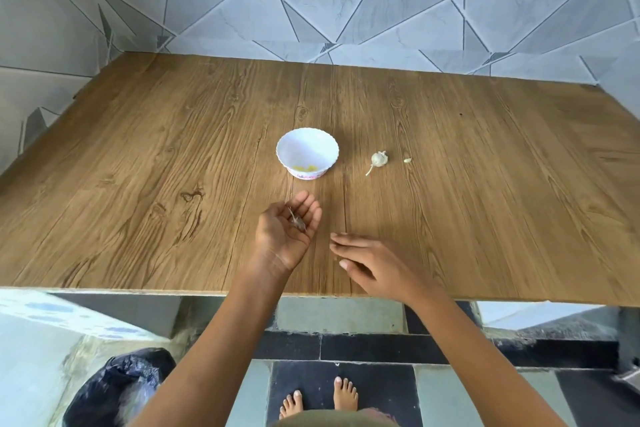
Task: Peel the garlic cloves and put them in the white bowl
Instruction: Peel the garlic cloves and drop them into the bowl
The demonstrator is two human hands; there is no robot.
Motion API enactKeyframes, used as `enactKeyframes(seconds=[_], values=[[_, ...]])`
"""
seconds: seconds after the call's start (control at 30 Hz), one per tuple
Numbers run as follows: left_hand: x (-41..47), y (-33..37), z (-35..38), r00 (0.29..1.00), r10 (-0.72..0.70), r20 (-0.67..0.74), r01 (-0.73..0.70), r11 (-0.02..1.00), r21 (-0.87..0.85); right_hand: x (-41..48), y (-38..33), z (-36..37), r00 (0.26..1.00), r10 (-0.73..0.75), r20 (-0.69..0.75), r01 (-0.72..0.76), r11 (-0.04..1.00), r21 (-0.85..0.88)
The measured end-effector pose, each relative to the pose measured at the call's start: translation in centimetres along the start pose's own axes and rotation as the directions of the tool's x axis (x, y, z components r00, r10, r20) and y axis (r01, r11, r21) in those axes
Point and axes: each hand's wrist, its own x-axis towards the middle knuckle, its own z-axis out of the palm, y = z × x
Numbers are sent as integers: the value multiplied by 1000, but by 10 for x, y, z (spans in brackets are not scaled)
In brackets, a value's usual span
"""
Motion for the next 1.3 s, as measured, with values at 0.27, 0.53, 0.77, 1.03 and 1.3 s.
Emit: enactKeyframes(seconds=[0.27,0.53,0.77,1.03,1.3], values=[[6,-19,14,998,-50,31,49,998,35,-33,-2,-10,955,265,-134,-250,961,114],[3,-19,8,999,-33,31,32,999,29,-19,-39,34,900,384,-206,-404,912,-66],[-2,-14,-2,1000,-3,12,3,1000,22,-12,-36,34,909,266,-320,-272,962,26],[-10,-11,-9,1000,13,-2,-13,1000,27,7,-37,21,949,224,-220,-234,972,-24],[-14,-13,-15,999,21,-44,-20,1000,15,12,-34,15,945,227,-236,-203,971,123]])
